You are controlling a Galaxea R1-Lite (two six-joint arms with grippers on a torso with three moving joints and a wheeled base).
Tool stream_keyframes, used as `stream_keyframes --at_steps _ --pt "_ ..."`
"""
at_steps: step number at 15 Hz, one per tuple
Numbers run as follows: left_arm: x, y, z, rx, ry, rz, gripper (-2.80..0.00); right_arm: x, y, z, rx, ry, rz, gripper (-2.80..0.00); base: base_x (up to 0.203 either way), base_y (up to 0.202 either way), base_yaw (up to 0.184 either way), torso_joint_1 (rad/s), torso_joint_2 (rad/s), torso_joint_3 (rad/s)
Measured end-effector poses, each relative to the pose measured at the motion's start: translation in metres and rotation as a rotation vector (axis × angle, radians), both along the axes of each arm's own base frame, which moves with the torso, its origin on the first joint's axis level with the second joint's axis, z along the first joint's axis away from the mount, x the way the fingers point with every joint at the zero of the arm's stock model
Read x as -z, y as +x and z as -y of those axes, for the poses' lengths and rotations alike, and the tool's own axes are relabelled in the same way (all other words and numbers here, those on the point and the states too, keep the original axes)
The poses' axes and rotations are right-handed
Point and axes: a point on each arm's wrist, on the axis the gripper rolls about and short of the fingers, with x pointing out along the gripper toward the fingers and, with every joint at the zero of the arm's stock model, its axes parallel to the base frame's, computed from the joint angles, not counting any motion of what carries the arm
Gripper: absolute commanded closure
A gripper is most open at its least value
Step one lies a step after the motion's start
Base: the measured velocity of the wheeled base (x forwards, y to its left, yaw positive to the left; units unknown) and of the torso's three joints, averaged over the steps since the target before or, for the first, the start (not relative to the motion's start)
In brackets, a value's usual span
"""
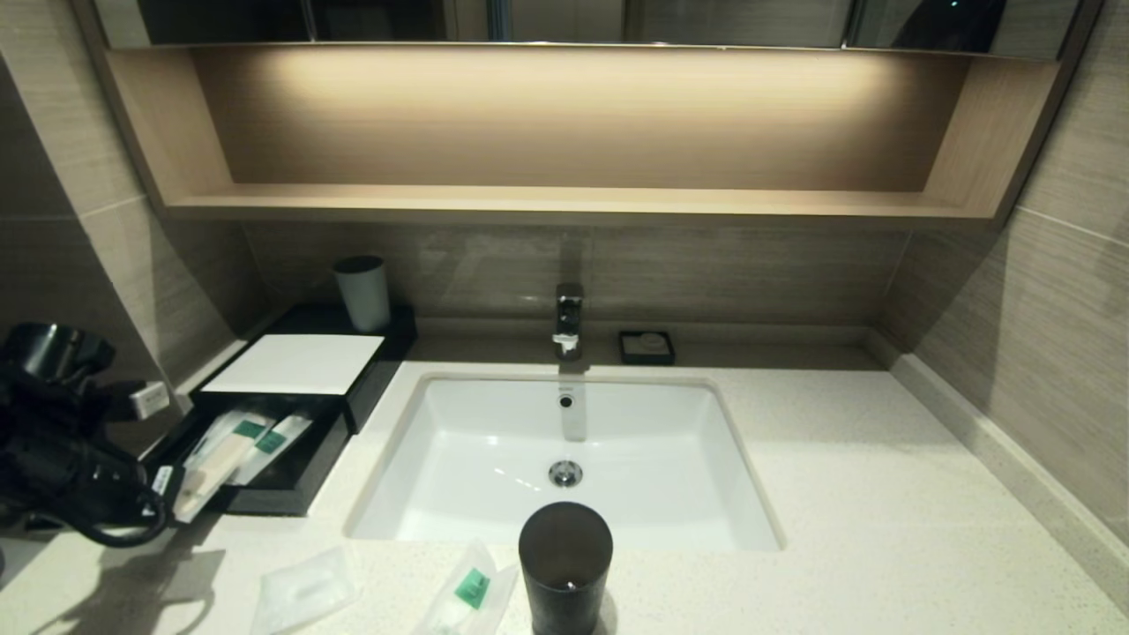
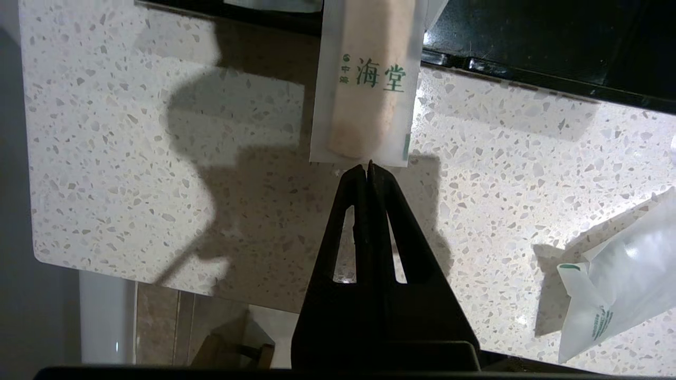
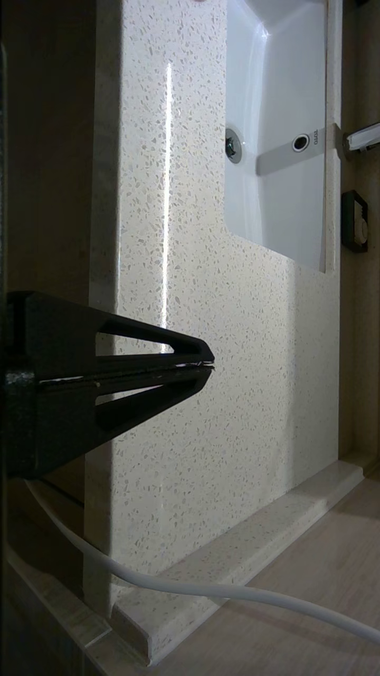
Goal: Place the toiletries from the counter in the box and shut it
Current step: Place the bathroom toiletry into the drawer
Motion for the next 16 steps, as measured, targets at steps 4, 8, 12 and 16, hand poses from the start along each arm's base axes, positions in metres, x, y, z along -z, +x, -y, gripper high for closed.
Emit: stream_keyframes --at_steps 4,8,12,16 --pt "0.001 0.006 -0.001 0.002 -0.001 -0.001 0.00 0.000 0.000 0.000 0.000 -0.001 0.000 0.00 0.000 0.000 0.000 0.000 0.00 0.000" --pt "0.004 0.011 -0.001 0.006 -0.005 -0.007 0.00 0.000 0.000 0.000 0.000 -0.001 0.000 0.00 0.000 0.000 0.000 0.000 0.00 0.000" --pt "0.004 0.015 -0.001 0.009 -0.004 -0.006 0.00 0.000 0.000 0.000 0.000 0.000 0.000 0.00 0.000 0.000 0.000 0.000 0.00 0.000" --pt "0.004 0.020 -0.001 0.011 -0.004 0.001 0.00 0.000 0.000 0.000 0.000 0.000 0.000 0.00 0.000 0.000 0.000 0.000 0.00 0.000"
